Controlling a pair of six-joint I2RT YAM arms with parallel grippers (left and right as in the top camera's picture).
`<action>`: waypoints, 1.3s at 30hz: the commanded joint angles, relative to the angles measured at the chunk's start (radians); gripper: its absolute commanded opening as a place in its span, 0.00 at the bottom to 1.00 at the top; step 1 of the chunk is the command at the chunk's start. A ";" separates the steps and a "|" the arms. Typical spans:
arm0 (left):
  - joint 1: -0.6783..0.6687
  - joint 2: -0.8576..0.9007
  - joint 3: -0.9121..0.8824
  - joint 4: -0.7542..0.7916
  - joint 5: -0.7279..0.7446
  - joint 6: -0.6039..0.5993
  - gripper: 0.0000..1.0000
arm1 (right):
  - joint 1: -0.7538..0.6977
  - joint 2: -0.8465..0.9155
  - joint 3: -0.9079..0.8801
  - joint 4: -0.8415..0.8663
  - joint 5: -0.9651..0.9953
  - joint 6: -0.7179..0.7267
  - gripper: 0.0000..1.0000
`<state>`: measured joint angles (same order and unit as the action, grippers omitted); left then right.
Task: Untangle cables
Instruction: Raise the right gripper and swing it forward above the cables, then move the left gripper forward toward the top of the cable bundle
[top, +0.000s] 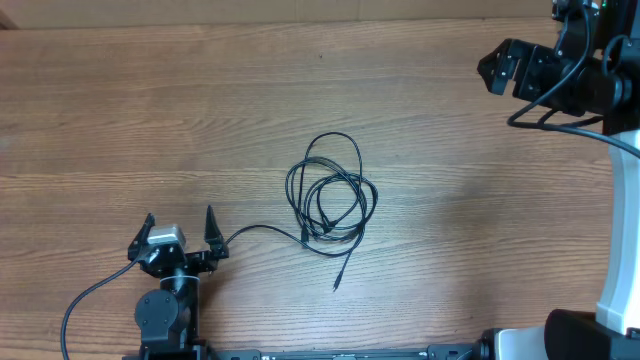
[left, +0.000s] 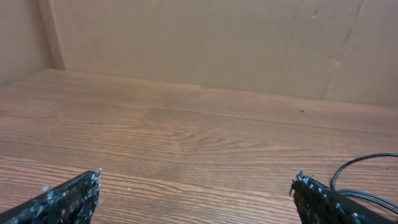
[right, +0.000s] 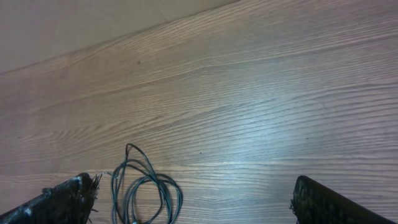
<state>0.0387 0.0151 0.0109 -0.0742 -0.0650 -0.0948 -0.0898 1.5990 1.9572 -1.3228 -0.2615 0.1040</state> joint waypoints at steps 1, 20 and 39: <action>-0.005 -0.011 -0.006 0.008 0.042 0.019 1.00 | 0.006 0.060 0.026 0.011 -0.040 -0.007 1.00; -0.005 -0.010 0.176 0.409 0.346 -0.136 1.00 | 0.138 0.201 0.026 -0.088 -0.080 -0.135 1.00; -0.005 0.826 1.591 -0.233 0.454 0.190 1.00 | 0.142 0.187 0.026 -0.127 -0.080 -0.135 1.00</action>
<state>0.0387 0.6582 1.4086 -0.2802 0.2729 0.0357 0.0483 1.8221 1.9633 -1.4467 -0.3473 -0.0250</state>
